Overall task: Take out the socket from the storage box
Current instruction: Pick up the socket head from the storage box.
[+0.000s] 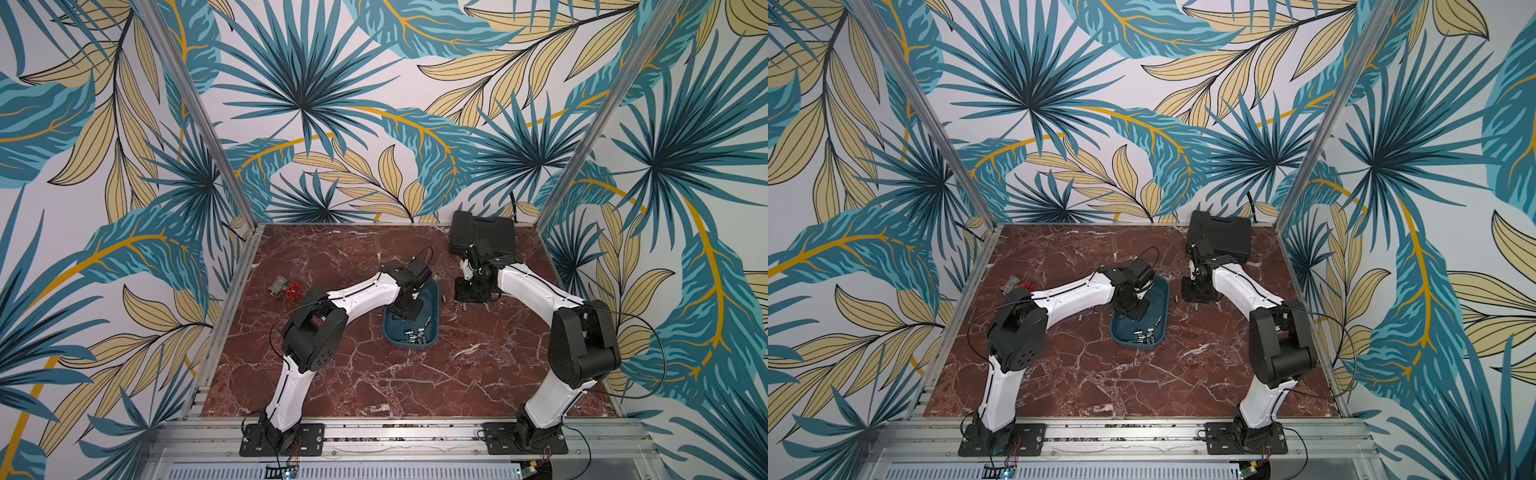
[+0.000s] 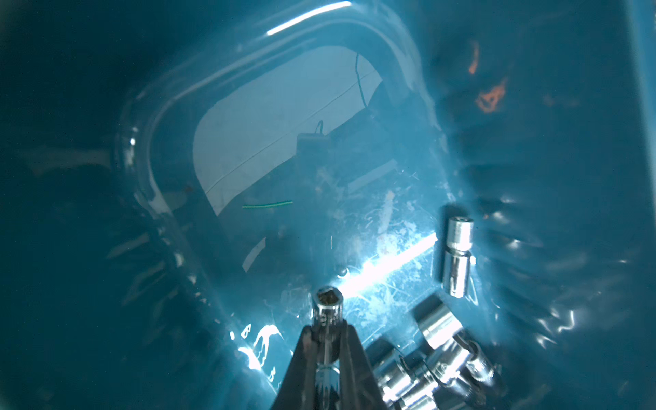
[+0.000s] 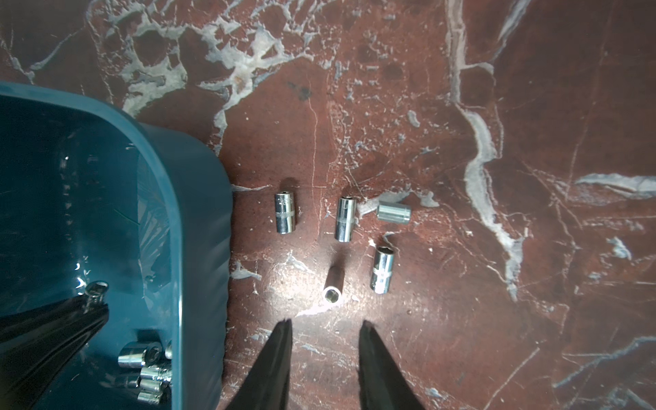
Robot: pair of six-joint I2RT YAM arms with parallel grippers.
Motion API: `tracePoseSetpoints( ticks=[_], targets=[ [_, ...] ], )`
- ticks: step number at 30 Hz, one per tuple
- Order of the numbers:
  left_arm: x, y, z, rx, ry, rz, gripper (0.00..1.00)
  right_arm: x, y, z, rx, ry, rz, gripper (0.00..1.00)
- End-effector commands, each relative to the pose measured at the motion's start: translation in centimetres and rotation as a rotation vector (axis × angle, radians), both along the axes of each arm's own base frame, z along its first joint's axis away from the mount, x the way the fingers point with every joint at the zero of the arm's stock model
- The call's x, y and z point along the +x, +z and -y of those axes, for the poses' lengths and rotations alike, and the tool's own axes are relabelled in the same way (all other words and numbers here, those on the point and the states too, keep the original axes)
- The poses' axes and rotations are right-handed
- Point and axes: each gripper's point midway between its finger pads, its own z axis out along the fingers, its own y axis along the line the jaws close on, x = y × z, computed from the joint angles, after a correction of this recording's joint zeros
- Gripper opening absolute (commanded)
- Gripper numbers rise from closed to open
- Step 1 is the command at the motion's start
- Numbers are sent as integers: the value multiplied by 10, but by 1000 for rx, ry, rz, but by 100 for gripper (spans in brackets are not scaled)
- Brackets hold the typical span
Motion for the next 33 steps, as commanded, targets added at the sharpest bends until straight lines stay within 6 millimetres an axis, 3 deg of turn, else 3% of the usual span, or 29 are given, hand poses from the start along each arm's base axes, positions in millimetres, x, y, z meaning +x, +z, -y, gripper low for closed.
tracePoseSetpoints(
  ticks=[1, 16, 23, 33],
  targets=[
    [13, 18, 11, -60, 10, 42, 10, -5, 1, 1, 11, -7, 0, 34],
    [13, -21, 17, -43, 10, -39, 10, -8, -2, 3, 5, -11, -5, 34],
    [16, -19, 18, -36, 8, -31, 21, -8, -3, 4, 6, -10, -7, 34],
    [24, 4, 18, -58, 13, 27, 6, -8, -3, 5, 4, -15, -6, 34]
  ],
)
